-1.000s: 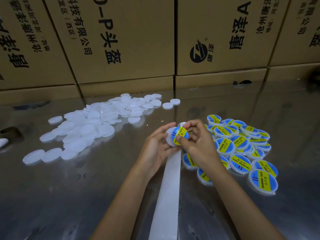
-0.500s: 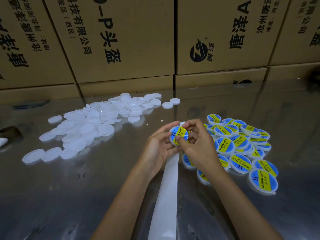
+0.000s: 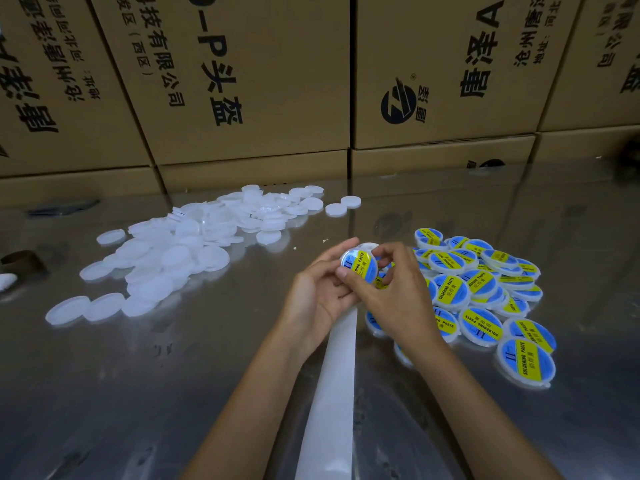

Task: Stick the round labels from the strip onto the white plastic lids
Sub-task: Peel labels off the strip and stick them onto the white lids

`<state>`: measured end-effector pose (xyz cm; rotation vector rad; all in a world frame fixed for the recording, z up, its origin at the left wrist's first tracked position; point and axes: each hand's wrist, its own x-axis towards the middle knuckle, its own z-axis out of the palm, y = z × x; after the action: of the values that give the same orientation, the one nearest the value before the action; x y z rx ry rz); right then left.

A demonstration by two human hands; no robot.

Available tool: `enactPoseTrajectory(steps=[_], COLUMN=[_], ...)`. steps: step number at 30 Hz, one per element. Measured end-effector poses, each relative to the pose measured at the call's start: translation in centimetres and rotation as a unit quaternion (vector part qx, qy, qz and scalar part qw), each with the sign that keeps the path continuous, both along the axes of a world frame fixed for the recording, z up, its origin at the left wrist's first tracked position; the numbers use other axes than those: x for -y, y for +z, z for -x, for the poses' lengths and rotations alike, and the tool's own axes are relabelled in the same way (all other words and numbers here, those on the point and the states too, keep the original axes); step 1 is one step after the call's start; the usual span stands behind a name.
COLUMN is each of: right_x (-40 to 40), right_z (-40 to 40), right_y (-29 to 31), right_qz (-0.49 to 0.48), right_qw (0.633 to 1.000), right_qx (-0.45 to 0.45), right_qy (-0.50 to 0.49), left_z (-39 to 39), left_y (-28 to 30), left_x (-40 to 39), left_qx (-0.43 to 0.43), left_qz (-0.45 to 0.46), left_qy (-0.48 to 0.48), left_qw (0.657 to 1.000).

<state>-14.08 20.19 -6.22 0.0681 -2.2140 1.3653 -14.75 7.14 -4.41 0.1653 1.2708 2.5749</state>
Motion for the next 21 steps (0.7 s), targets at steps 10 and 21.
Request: enactPoseTrajectory(steps=[10,21], right_x=[-0.02,-0.01], right_z=[0.41,0.53], right_y=[-0.06,-0.39], right_qz=[-0.022,-0.012], right_qw=[0.993,0.996], right_qx=[-0.106,-0.079], right_qy=[-0.041,-0.034], left_z=[-0.15,-0.07], left_y=[0.0,-0.01], left_x=[-0.16,0.04], left_qx=[0.004,0.005], left_qz=[0.028,0.028], left_qy=[-0.008,0.003], left_qw=[1.0,1.0])
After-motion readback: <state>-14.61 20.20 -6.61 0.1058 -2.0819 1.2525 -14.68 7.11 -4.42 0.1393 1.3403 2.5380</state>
